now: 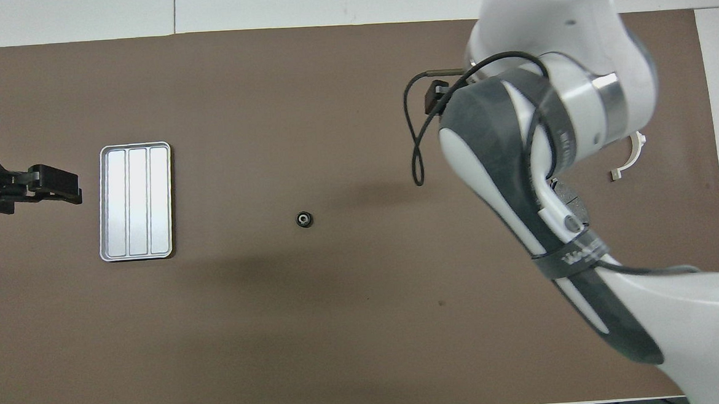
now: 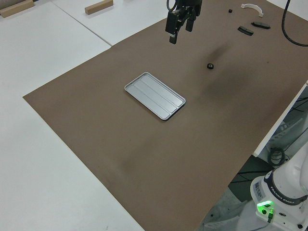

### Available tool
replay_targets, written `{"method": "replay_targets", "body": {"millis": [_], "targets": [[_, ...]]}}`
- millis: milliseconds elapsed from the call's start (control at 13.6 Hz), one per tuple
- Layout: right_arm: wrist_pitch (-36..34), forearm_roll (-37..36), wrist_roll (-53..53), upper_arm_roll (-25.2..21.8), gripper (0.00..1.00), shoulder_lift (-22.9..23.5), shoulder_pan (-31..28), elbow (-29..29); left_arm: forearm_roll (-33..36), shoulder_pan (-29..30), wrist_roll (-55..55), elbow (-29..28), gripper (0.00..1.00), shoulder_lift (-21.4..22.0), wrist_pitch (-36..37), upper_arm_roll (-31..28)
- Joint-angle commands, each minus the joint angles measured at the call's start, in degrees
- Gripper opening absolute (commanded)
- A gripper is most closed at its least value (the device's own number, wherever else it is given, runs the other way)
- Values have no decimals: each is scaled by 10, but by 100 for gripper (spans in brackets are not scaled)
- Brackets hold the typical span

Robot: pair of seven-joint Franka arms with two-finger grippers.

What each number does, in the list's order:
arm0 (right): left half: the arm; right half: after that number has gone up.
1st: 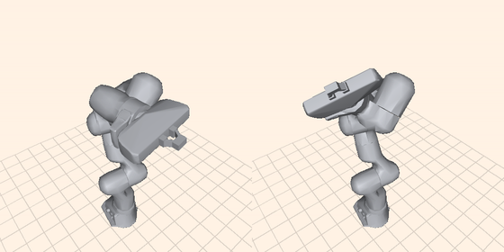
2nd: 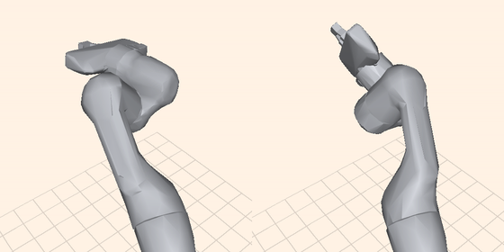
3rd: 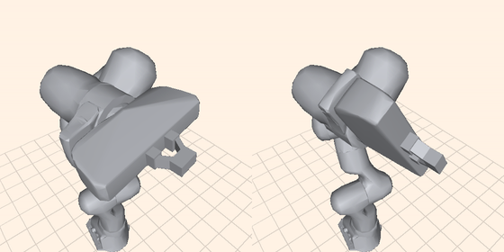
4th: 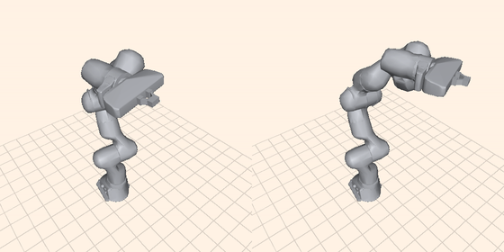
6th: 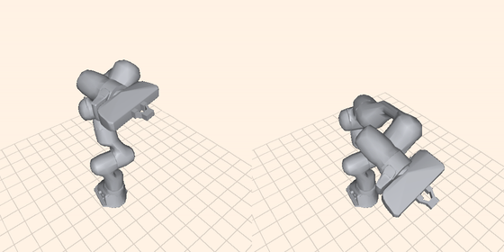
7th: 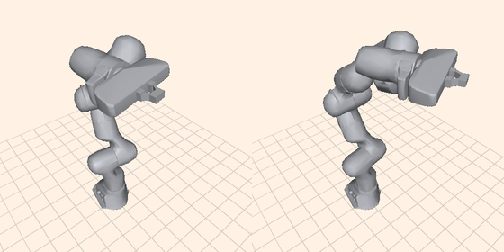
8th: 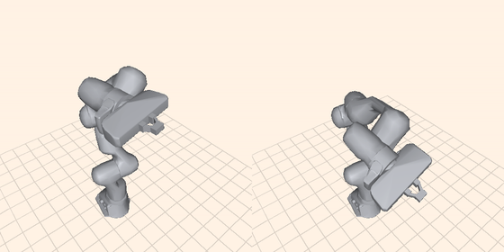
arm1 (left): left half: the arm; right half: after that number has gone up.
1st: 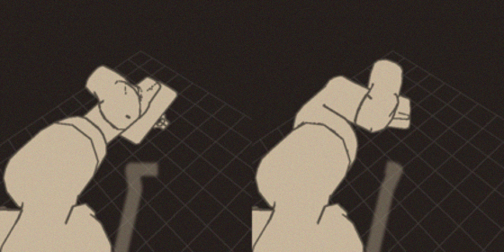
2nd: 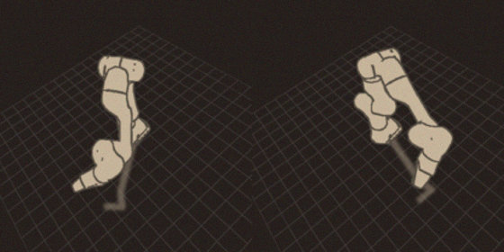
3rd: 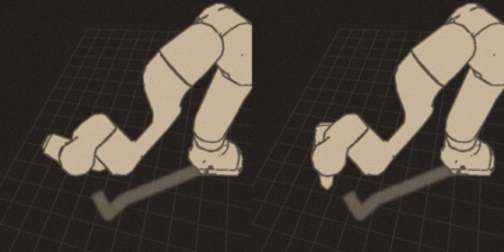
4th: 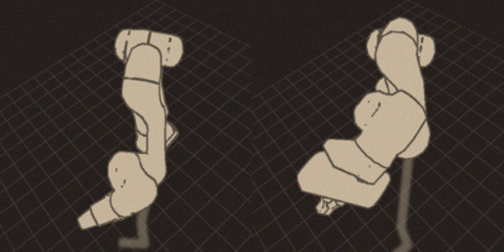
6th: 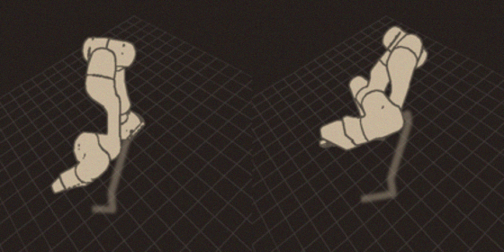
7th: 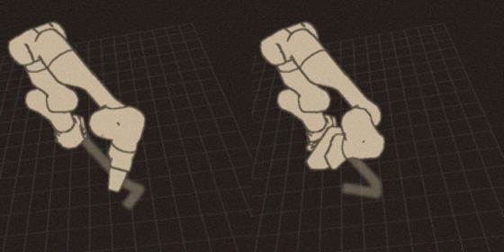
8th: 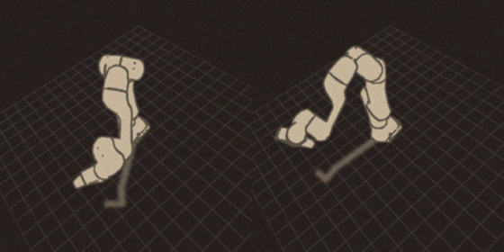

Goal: Pick bearing gear from pile to tray
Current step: 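Withdraw the right gripper while the left gripper reaches toward the bearing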

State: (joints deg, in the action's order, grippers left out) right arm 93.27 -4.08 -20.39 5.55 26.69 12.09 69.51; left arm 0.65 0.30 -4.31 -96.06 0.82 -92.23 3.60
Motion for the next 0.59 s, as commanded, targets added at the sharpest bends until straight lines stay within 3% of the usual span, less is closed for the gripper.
{"method": "replay_targets", "body": {"millis": [0, 221, 515], "targets": [[54, 0, 162, 12, 100, -19, -80, 67, 0, -7, 4, -15, 100, 18, 17, -6], [150, 0, 211, 11, 100, -40, -132, 160, -1, -19, -3, -13, 100, 18, 7, -3], [244, -6, 228, 10, 100, -12, -164, 203, -21, -71, -137, -54, 100, 16, -58, -2]]}}
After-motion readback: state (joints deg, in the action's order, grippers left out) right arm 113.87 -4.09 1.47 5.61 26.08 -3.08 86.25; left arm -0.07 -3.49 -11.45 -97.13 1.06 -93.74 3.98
